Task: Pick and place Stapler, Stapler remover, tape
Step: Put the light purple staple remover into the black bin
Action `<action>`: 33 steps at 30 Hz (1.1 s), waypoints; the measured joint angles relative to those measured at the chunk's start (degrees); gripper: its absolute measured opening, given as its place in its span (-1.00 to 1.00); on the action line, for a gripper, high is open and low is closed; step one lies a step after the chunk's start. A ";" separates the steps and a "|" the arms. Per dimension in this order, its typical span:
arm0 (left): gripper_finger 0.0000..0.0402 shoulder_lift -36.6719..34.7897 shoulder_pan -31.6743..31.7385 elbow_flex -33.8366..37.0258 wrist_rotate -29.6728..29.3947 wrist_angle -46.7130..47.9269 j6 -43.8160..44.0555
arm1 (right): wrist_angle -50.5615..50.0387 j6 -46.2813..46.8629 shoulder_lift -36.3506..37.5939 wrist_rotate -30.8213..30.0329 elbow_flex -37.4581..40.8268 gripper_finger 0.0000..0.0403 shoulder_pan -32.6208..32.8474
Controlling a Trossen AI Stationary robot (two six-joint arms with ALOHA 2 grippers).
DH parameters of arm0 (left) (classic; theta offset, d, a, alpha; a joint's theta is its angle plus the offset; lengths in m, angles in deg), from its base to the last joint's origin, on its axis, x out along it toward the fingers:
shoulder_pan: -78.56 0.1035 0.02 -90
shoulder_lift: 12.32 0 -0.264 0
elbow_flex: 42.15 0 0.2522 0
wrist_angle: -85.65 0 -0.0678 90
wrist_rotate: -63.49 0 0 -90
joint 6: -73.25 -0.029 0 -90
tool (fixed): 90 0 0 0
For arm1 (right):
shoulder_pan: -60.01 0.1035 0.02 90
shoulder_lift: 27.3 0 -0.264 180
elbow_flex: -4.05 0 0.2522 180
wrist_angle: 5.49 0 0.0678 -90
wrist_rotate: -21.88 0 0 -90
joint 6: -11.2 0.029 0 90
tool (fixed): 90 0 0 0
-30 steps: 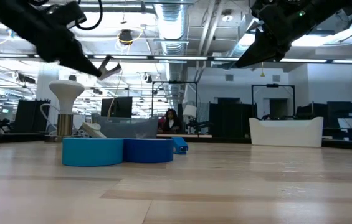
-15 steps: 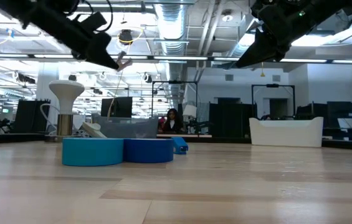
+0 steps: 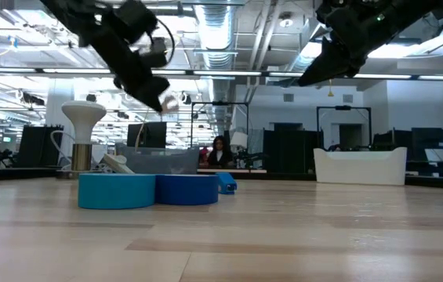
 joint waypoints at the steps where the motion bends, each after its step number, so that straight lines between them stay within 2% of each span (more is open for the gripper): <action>1: -0.96 1.08 1.12 -0.12 1.15 -0.01 0.21 | -0.14 -0.02 0.00 0.00 0.00 -1.00 0.00; 10: -0.96 8.78 7.76 -0.51 5.29 0.40 2.79 | -1.24 0.00 0.00 0.01 0.00 -1.00 0.00; 18: -0.96 13.28 10.67 -0.51 7.24 0.31 2.93 | -1.25 0.00 0.00 0.00 0.00 -1.00 0.00; 29: -0.96 16.56 11.69 -0.51 8.30 0.34 2.93 | -1.26 -0.01 0.00 0.02 0.00 -1.00 0.00; 33: -0.87 16.54 11.69 -0.49 8.28 0.29 2.93 | -1.26 0.00 0.00 0.02 0.00 -1.00 0.00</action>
